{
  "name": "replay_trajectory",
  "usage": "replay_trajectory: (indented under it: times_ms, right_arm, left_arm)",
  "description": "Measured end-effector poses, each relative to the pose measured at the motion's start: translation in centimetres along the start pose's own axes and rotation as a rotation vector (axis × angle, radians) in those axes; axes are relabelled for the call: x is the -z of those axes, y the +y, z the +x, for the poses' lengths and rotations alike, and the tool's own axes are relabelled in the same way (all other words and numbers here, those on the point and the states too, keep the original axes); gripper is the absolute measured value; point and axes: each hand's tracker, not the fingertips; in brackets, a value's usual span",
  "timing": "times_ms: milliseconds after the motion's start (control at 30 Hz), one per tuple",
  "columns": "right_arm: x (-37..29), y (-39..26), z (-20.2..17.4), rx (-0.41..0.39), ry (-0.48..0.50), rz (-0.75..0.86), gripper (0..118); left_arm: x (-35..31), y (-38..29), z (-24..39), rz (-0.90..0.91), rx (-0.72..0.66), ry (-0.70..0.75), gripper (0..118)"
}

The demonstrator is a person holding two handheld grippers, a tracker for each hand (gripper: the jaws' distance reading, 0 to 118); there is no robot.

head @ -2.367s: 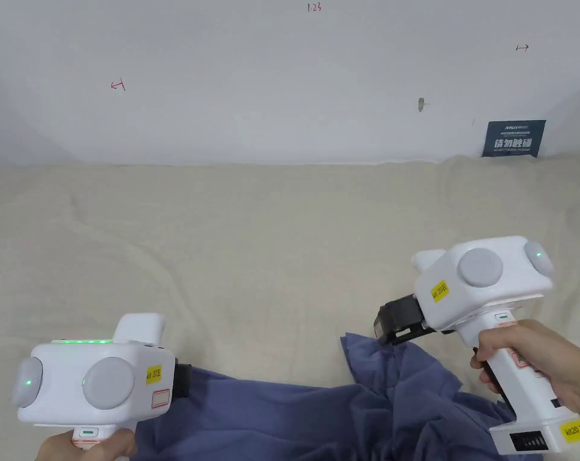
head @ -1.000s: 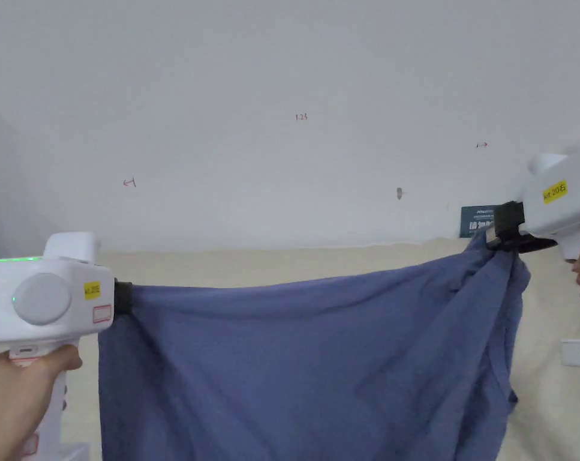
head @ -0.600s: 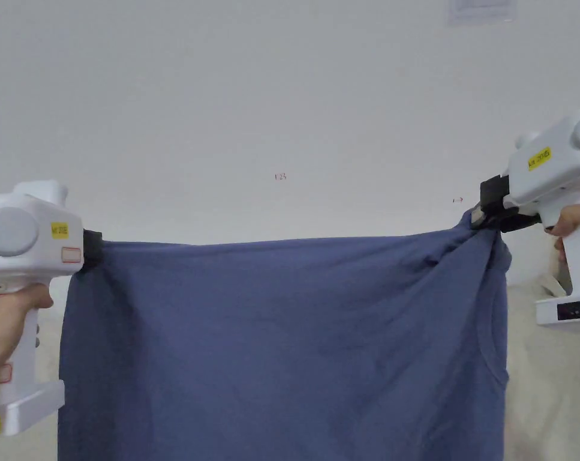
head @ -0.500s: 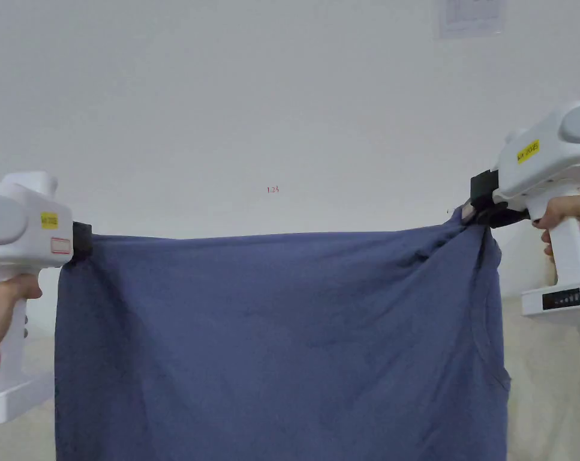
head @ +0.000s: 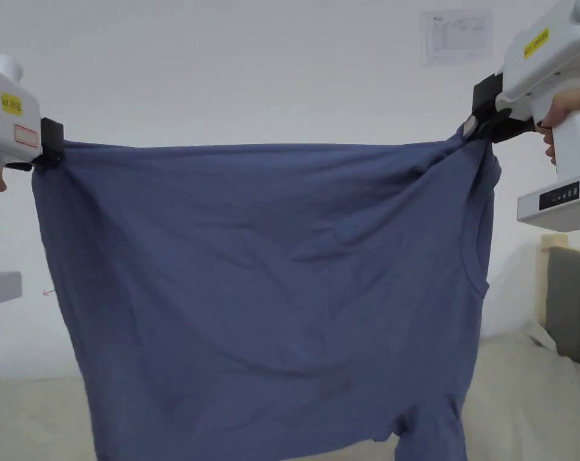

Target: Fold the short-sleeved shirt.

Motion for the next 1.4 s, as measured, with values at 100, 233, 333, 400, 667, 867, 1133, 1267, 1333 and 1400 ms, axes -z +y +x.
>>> replay_trajectory:
  times_ms: [100,233,333,400,667,867,1133,1267,1333,1400]
  right_arm:
    - [0.4,1.3,0.0,-0.014,-0.022,0.009,8]
    - [-0.7,-0.4,-1.2,-0.027,-0.033,0.008,8]
    - [0.7,-2.0,-0.7,-0.029,-0.024,-0.001,8]
    - [2.1,-3.8,-0.3,-0.025,-0.039,-0.050,8]
    - [10.6,-17.6,3.5,-0.002,-0.063,-0.284,8]
    - [14.7,-32.7,8.3,0.083,-0.098,-0.531,8]
    - [8.8,-46.2,13.0,0.212,-0.070,-0.669,8]
    - [3.0,-48.2,14.2,0.235,-0.052,-0.633,8]
    - [0.1,-48.8,14.5,0.270,-0.036,-0.615,8]
    - [-3.1,-49.3,14.2,0.211,-0.043,-0.612,8]
  left_arm:
    - [1.9,1.9,0.1,-0.010,0.022,-0.005,7]
    - [2.7,1.7,0.8,0.005,0.033,0.009,7]
    - [4.2,0.0,1.2,-0.017,0.059,0.017,7]
    - [5.0,-2.2,1.1,-0.062,0.051,0.009,7]
    - [6.9,-20.2,2.6,-0.318,0.102,0.019,7]
    - [8.6,-36.4,1.9,-0.620,0.025,-0.023,7]
    - [0.7,-44.4,-0.7,-0.714,-0.082,-0.040,7]
    - [-6.3,-44.9,-1.3,-0.713,-0.079,-0.028,7]
    - [-9.7,-44.9,-1.9,-0.710,-0.105,-0.033,7]
    - [-13.2,-45.0,-2.8,-0.684,-0.185,-0.085,7]
